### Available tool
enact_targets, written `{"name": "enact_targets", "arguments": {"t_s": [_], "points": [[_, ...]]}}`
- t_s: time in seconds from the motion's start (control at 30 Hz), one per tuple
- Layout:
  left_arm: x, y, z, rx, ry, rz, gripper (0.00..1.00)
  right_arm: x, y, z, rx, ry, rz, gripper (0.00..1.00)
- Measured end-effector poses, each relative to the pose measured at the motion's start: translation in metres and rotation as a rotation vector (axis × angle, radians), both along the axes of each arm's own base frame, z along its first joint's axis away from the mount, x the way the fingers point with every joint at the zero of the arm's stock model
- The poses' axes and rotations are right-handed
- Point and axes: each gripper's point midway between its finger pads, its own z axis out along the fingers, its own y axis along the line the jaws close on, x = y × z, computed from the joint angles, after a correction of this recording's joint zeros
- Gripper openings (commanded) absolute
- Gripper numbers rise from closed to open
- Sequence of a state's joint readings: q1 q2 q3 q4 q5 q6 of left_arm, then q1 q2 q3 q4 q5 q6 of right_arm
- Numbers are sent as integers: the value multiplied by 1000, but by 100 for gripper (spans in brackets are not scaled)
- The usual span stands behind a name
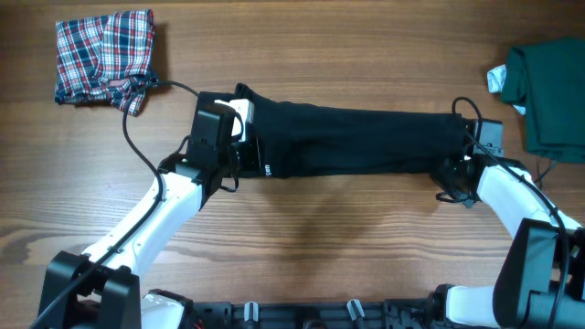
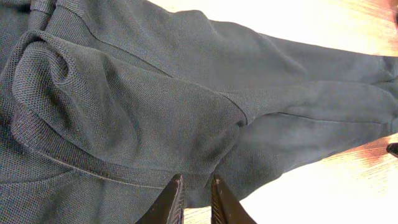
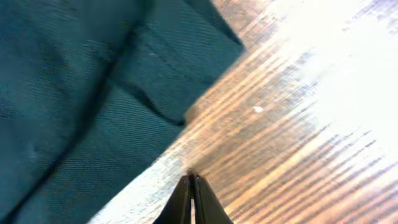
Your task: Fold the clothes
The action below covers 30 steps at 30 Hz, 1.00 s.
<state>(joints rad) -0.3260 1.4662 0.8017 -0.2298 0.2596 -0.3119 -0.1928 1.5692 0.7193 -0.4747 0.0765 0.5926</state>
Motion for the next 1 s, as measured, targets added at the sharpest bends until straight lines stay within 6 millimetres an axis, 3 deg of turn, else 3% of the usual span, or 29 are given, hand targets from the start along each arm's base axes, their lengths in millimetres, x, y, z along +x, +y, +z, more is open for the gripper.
{"name": "enact_targets", "arguments": {"t_s": [0.2, 0.3, 0.33, 0.47, 0.57, 0.7, 1.0], "points": [[0, 0, 0, 0, 1, 0, 15, 12, 3, 7, 22, -67, -8, 4], [-1, 0, -1, 1, 3, 0, 15, 25, 4, 31, 23, -173, 3, 4], [-1, 0, -1, 1, 4, 0, 15, 34, 5, 49, 19, -249, 12, 4], [-1, 0, -1, 2, 6, 0, 15, 49, 7, 71, 23, -351, 35, 4], [-1, 0, -1, 2, 6, 0, 15, 47, 8, 60, 30, -318, 32, 4], [-1, 0, -1, 2, 7, 0, 14, 42, 9, 28, 53, -225, 17, 4], [-2, 1, -2, 3, 10, 0, 14, 59, 5, 7, 50, -242, 18, 4]]}}
